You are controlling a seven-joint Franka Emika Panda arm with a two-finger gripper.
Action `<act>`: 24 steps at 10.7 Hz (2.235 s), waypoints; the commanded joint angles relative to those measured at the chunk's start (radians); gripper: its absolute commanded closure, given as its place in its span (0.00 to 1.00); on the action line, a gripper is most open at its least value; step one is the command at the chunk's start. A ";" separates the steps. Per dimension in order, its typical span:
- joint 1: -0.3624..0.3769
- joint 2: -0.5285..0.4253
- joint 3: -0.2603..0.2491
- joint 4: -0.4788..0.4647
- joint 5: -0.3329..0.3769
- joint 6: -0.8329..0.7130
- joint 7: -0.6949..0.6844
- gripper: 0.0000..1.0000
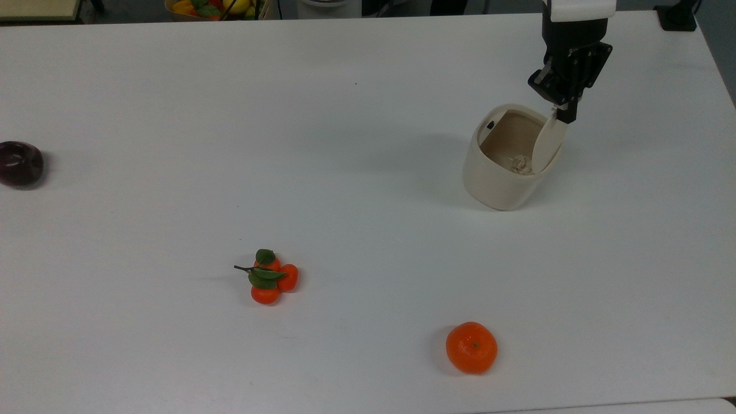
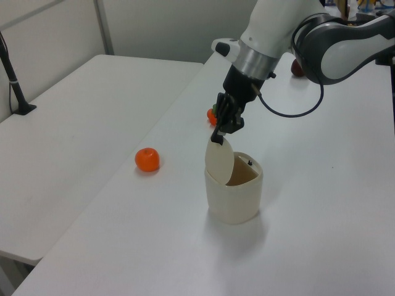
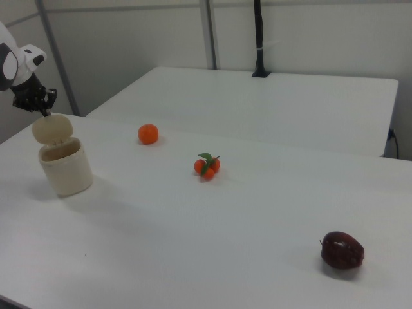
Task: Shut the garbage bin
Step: 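Move the gripper over the cream bin to the raised flip lid, then push the flip lid down with the gripper onto the bin opening, then press the gripper on the closed lid to seat it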
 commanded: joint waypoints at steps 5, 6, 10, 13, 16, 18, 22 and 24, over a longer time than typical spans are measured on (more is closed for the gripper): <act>-0.004 -0.014 -0.005 -0.011 0.000 -0.173 -0.052 1.00; -0.006 -0.010 -0.010 -0.015 -0.009 -0.175 -0.054 1.00; -0.036 0.000 -0.010 -0.034 -0.017 -0.191 -0.112 1.00; -0.036 0.022 -0.010 -0.046 -0.017 -0.213 -0.124 1.00; -0.035 0.031 -0.010 -0.048 -0.017 -0.213 -0.124 1.00; -0.035 0.052 -0.010 -0.048 -0.017 -0.213 -0.123 1.00; -0.032 0.065 -0.010 -0.048 -0.017 -0.213 -0.121 1.00; -0.029 0.077 -0.010 -0.046 -0.017 -0.213 -0.117 1.00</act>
